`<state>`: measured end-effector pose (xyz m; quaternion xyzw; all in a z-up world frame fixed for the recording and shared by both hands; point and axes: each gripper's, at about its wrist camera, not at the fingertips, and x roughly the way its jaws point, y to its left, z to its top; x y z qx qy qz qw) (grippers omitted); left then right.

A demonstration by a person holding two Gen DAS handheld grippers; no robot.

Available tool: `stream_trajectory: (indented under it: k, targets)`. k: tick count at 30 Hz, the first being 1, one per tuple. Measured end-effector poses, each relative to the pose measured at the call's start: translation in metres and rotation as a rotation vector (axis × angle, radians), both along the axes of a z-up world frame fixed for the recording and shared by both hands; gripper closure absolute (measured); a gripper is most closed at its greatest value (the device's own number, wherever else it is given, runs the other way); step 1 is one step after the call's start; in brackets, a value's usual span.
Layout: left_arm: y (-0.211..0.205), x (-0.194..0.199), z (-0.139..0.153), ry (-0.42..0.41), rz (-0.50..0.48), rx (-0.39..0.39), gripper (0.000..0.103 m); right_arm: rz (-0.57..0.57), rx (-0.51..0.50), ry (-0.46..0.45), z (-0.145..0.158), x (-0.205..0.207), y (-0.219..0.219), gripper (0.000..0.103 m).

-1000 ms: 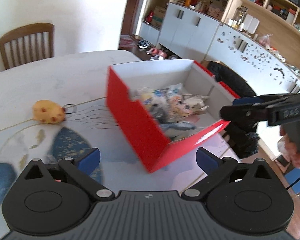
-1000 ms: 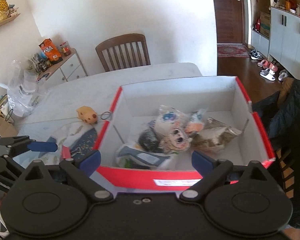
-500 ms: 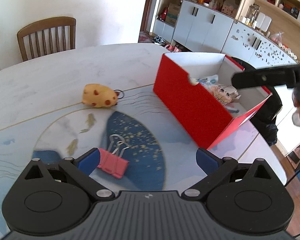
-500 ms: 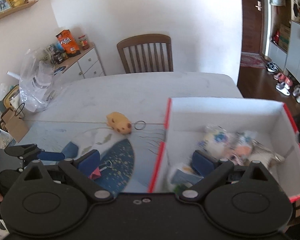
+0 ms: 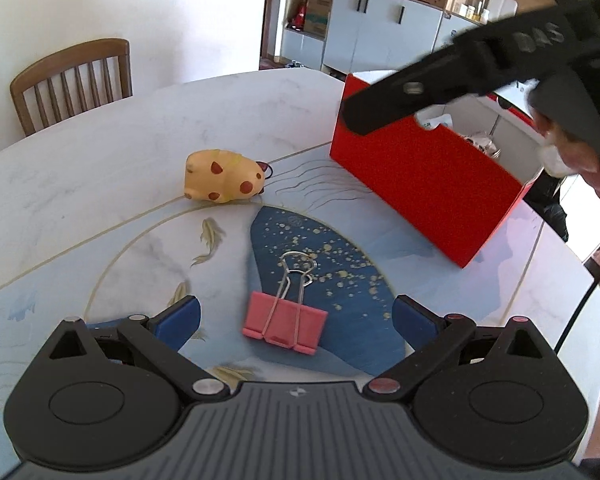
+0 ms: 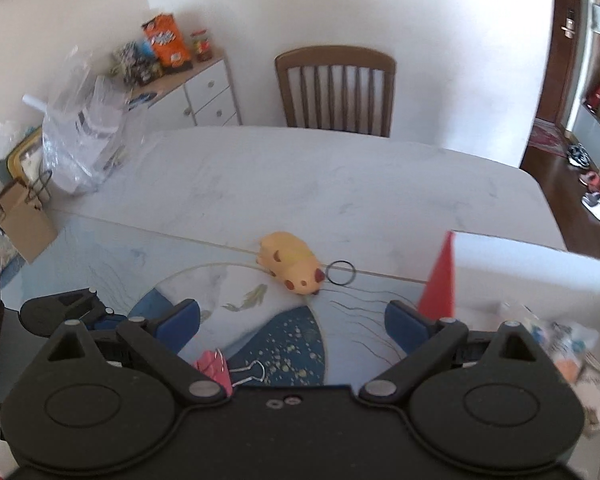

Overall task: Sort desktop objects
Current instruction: 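Grasp the pink binder clip with left tool while right tool grasps the yellow pig toy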

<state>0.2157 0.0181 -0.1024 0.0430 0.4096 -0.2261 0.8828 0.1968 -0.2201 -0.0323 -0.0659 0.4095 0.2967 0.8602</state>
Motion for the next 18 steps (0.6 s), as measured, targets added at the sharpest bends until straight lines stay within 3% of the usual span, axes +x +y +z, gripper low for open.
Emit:
stream_trajectory:
  k: [18]
  targets:
    - [-0.009, 0.025, -0.039, 0.016, -0.017, 0.012, 0.001, 0.034, -0.093, 0.027, -0.062, 0.062, 0.059, 0.014]
